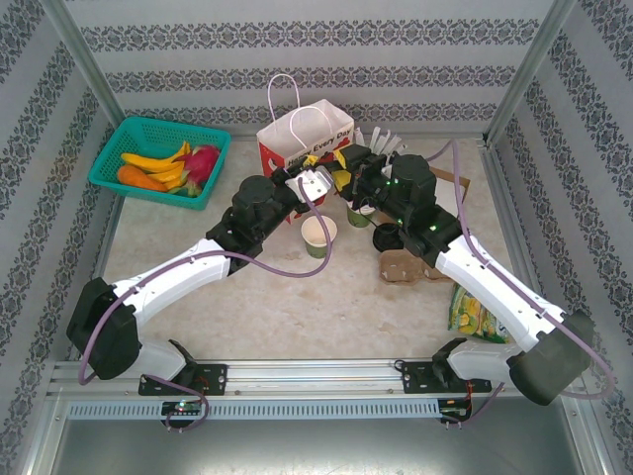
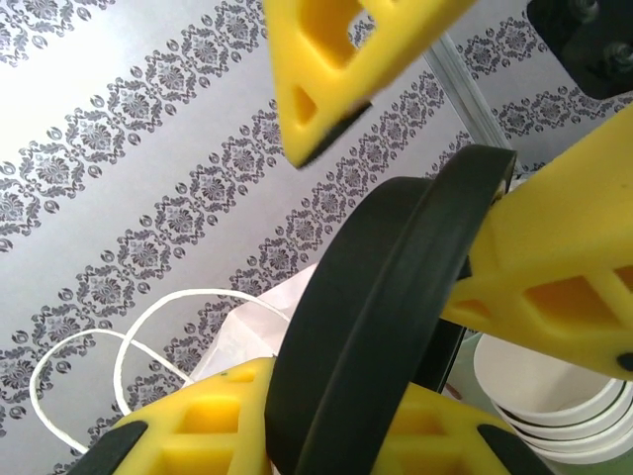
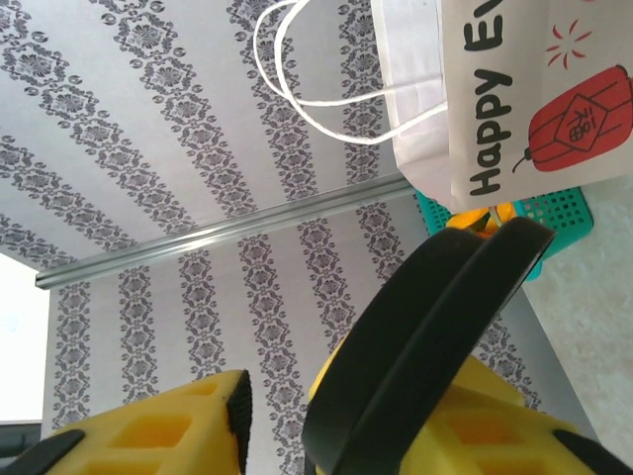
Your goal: Pack the takeout coffee
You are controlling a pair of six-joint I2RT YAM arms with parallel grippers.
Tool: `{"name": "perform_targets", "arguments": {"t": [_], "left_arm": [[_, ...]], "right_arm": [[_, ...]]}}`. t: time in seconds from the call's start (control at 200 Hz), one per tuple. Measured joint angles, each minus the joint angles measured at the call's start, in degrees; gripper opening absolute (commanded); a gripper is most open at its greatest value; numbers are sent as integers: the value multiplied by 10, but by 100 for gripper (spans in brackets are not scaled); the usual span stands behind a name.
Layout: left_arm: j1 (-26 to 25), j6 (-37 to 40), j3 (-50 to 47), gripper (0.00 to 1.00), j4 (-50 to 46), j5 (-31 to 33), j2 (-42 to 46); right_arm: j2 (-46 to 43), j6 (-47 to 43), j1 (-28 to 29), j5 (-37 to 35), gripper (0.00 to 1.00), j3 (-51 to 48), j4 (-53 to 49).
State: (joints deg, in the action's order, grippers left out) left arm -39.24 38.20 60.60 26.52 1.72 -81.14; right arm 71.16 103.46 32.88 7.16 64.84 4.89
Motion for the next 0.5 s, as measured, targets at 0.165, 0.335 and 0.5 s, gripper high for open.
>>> {"name": "perform_targets", "arguments": {"t": [0.165, 0.335, 0.5], "left_arm": [[0, 0, 0, 0, -2, 0, 0], [0, -7, -6, 0, -3, -2, 0], [0, -18, -9, 20, 1, -2, 0]], "right_arm": [[0, 21, 0, -10, 24, -21, 20], [0, 43, 0, -18, 5, -32, 48], [0, 54, 0, -22, 0, -38, 62]]}}
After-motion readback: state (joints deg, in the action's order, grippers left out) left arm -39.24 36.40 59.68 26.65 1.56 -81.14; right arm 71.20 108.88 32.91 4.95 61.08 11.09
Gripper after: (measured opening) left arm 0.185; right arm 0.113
